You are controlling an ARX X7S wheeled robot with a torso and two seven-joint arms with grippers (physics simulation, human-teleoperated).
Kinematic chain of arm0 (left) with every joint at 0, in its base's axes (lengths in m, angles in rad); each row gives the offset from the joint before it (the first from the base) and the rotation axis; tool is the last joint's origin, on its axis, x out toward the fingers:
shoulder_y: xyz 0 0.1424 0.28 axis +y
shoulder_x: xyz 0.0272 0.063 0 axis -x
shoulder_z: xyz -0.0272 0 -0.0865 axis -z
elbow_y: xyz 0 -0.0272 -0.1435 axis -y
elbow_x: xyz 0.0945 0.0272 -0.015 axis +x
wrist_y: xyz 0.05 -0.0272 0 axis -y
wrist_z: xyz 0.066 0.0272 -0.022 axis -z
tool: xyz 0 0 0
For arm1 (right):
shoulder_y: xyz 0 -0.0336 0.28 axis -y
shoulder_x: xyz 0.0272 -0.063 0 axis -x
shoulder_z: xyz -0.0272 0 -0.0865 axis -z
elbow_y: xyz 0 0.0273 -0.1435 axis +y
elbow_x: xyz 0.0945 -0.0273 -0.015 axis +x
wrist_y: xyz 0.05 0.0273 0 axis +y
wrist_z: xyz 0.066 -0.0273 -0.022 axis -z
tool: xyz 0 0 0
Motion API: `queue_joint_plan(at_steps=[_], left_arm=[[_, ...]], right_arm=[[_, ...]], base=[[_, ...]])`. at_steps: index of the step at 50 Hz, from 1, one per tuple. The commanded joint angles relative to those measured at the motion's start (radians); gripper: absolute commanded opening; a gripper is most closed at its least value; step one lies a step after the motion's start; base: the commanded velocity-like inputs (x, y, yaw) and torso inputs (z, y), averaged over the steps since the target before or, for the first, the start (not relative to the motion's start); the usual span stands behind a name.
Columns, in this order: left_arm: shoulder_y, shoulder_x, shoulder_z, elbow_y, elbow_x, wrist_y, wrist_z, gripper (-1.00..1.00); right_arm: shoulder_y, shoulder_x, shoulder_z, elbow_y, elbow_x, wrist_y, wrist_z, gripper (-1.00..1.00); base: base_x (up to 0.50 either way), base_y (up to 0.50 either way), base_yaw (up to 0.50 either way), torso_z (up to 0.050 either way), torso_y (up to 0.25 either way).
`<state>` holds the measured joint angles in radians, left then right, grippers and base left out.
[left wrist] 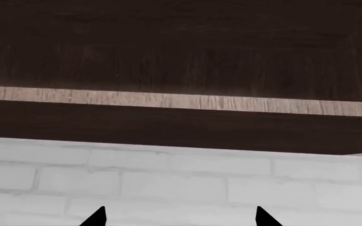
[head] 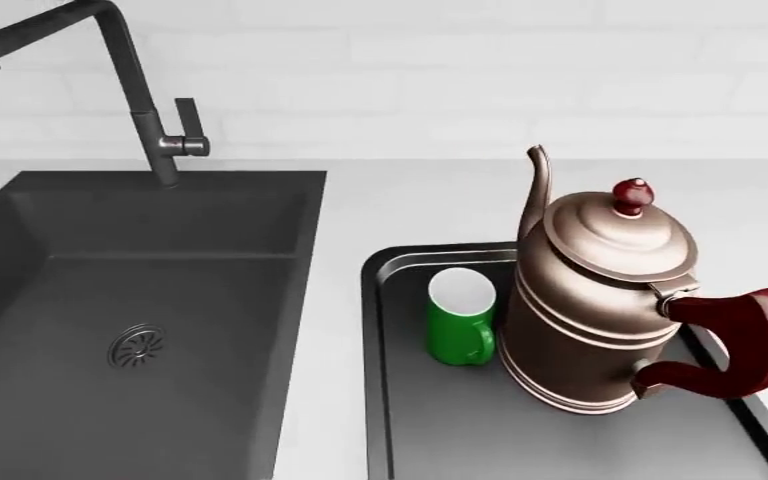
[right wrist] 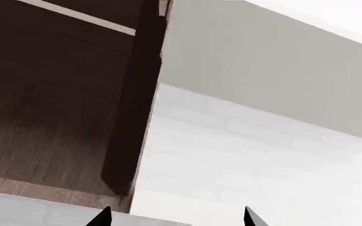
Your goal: Pick the kettle from the counter and place it on the tray. Then pick the mug from the cabinet and place it on the tray. Then close the cabinet doors.
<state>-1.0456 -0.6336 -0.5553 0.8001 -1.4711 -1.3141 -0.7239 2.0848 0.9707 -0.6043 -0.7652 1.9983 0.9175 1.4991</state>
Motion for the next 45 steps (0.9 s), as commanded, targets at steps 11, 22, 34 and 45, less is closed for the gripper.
queue_joint_plan(at_steps=[11,22,34,45], left_arm=[[0.015,-0.009,0.008,0.001,-0.008,0.022,-0.007,1.0],[0.018,-0.009,0.021,0.0,-0.004,0.032,-0.007,1.0],[0.03,-0.009,0.027,-0.003,0.013,0.045,0.003,1.0],[0.051,-0.012,0.021,0.001,0.023,0.058,0.017,1.0]], right_arm=[[-0.028,0.164,-0.023,-0.044,0.108,-0.049,0.054,1.0],[0.209,0.233,-0.246,0.07,0.038,0.004,0.056,1.0],[0.268,0.026,-0.013,0.313,-0.188,0.299,-0.293,1.0],[0.269,-0.293,0.182,0.497,-0.643,0.468,-0.653,1.0]], base=[[0.0,0.0,0.0,0.0,0.0],[0.0,0.0,0.0,0.0,0.0],[0.0,0.0,0.0,0.0,0.0],[0.0,0.0,0.0,0.001,0.0]])
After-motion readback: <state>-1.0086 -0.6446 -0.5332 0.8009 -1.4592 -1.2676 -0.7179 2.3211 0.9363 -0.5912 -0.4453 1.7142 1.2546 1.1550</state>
